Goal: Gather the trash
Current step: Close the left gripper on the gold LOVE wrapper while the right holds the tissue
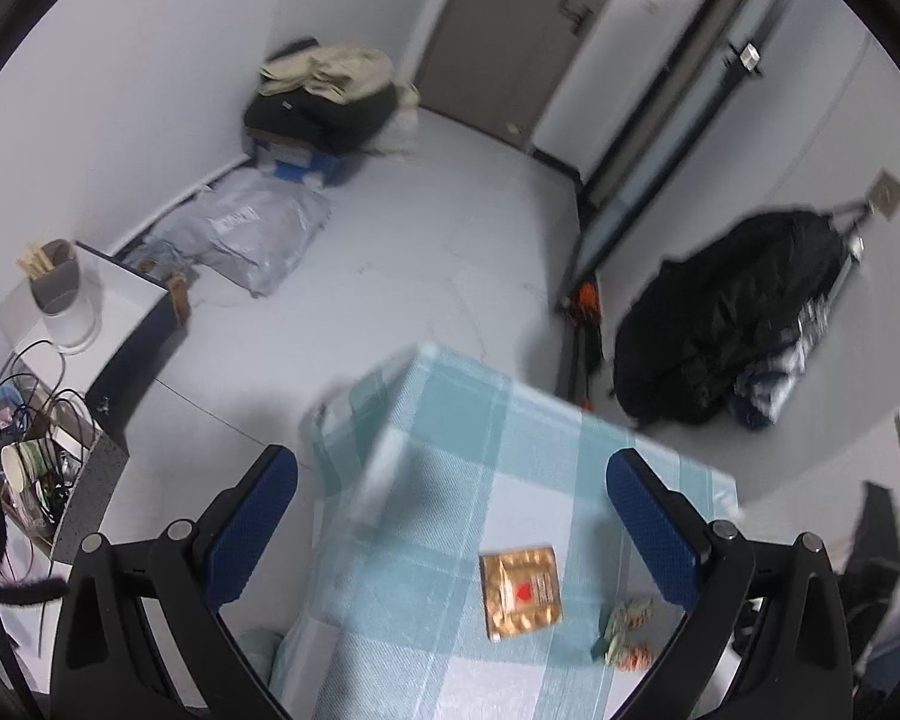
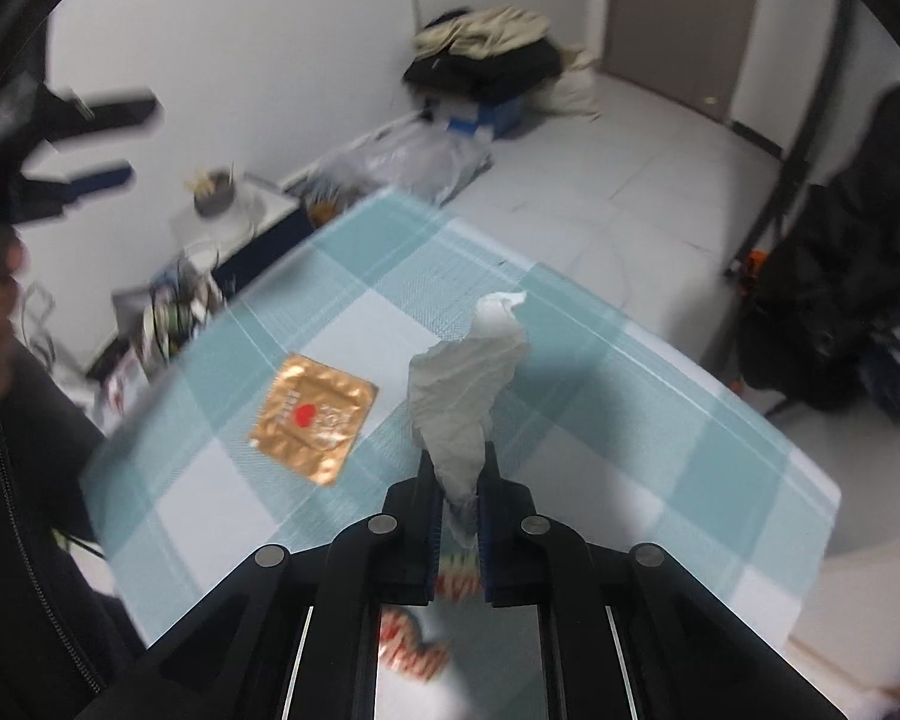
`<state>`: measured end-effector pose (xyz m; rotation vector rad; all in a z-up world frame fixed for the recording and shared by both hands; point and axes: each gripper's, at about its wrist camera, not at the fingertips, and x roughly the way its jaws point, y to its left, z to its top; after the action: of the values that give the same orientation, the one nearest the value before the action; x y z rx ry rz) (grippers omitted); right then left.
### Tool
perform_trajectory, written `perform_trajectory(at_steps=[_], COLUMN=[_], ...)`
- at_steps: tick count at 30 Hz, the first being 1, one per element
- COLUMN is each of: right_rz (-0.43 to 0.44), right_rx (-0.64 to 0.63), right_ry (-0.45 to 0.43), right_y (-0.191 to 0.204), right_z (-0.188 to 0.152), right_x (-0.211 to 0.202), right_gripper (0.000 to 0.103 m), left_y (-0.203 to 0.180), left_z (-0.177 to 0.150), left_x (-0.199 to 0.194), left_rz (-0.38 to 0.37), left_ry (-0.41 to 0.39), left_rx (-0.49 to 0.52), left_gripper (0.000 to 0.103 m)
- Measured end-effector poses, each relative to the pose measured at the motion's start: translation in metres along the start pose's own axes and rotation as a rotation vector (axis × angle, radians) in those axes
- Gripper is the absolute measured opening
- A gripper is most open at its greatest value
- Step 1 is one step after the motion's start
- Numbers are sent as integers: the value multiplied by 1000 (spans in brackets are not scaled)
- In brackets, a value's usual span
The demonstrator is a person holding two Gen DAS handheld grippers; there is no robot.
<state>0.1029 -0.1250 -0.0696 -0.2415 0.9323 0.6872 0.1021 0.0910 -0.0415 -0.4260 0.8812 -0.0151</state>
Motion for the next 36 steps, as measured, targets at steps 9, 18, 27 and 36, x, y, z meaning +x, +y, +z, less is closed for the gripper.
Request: perform_trajectory(at_steps=[9, 18, 27, 36], right_rz=[-92, -52, -60, -47], right_rx=[114, 218, 280, 290], right_ry=[-100, -157, -185, -195], right_y=[12, 2, -15, -18], right_z=[-52, -72, -83, -90], right_x=[-34, -48, -59, -65], right_gripper=[9, 9, 9, 9], left_y=[-30, -54, -55, -60], left_z=[-32, -57, -75, -72], left_x=[30, 61, 88, 81], left_rz=[11, 98, 177, 166], left_ry=[133, 222, 315, 300], left_rx=[192, 377, 447, 466], left_gripper=[101, 101, 100, 88])
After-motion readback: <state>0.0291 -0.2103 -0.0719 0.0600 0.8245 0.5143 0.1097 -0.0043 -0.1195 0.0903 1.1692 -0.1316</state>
